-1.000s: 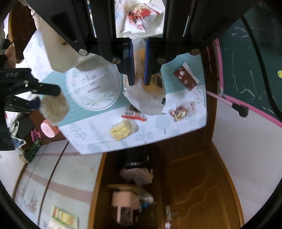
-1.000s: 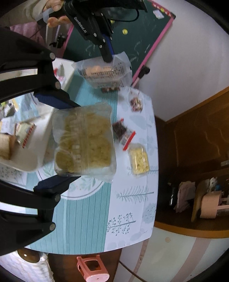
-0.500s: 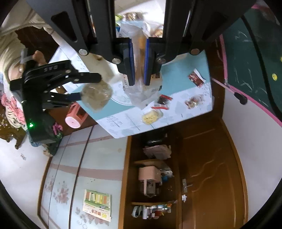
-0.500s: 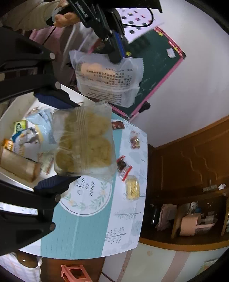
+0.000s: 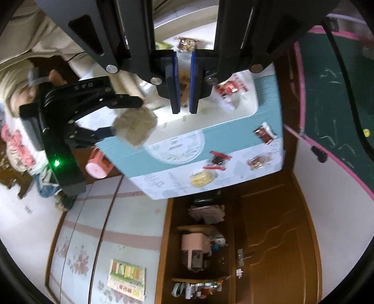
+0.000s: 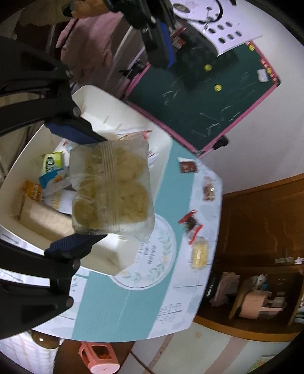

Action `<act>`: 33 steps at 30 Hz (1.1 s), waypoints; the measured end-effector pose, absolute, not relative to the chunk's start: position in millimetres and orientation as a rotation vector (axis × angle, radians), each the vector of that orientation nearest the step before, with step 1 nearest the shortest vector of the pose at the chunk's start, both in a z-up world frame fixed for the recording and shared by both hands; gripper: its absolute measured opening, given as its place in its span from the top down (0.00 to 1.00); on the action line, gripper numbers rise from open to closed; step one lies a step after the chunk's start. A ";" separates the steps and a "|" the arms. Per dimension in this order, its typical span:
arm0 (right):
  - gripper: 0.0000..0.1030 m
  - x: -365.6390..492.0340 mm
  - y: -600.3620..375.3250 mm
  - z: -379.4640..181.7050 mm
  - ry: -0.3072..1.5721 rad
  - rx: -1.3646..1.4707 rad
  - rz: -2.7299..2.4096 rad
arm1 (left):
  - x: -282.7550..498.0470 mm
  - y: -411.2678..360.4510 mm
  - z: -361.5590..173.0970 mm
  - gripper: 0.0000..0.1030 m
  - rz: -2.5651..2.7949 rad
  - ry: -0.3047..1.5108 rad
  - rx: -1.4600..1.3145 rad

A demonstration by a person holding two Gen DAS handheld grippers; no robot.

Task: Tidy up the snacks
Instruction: 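Carry both bags over the tray and open both tools to drop them, then withdraw both open tools from the tray toward the table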

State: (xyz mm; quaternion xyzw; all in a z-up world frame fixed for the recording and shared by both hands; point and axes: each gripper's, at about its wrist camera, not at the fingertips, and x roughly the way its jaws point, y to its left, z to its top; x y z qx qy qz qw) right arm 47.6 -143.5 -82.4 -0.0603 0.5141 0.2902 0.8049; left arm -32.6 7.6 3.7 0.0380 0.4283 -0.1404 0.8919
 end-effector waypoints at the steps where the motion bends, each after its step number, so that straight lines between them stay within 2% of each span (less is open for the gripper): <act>1: 0.27 46.4 -142.4 -85.4 1.105 -0.137 0.613 | -33.6 7.0 1.0 0.88 -0.282 0.893 0.091; 2: 0.26 44.6 -141.6 -87.1 1.104 -0.145 0.604 | -35.0 6.5 -2.4 0.84 -0.275 0.898 0.098; 4: 0.23 41.5 -139.5 -89.9 1.087 -0.167 0.580 | -37.2 6.4 -8.4 0.56 -0.257 0.897 0.101; 5: 0.22 39.9 -139.0 -90.6 1.081 -0.176 0.575 | -38.7 6.2 -11.1 0.48 -0.258 0.897 0.094; 6: 0.22 39.2 -138.6 -91.0 1.079 -0.178 0.572 | -39.5 6.2 -14.5 0.34 -0.260 0.896 0.084; 7: 0.22 38.0 -138.5 -91.7 1.078 -0.179 0.571 | -40.5 5.8 -16.5 0.30 -0.260 0.894 0.077; 17: 0.22 30.4 -139.1 -100.2 1.110 -0.171 0.581 | -40.6 -3.3 -44.6 0.29 -0.290 0.940 0.021; 22: 0.21 27.7 -139.3 -107.5 1.136 -0.167 0.575 | -39.6 -2.0 -53.4 0.20 -0.291 0.954 -0.028; 33: 0.22 30.1 -136.9 -117.5 1.196 -0.190 0.535 | -34.3 1.3 -73.8 0.20 -0.300 1.006 -0.088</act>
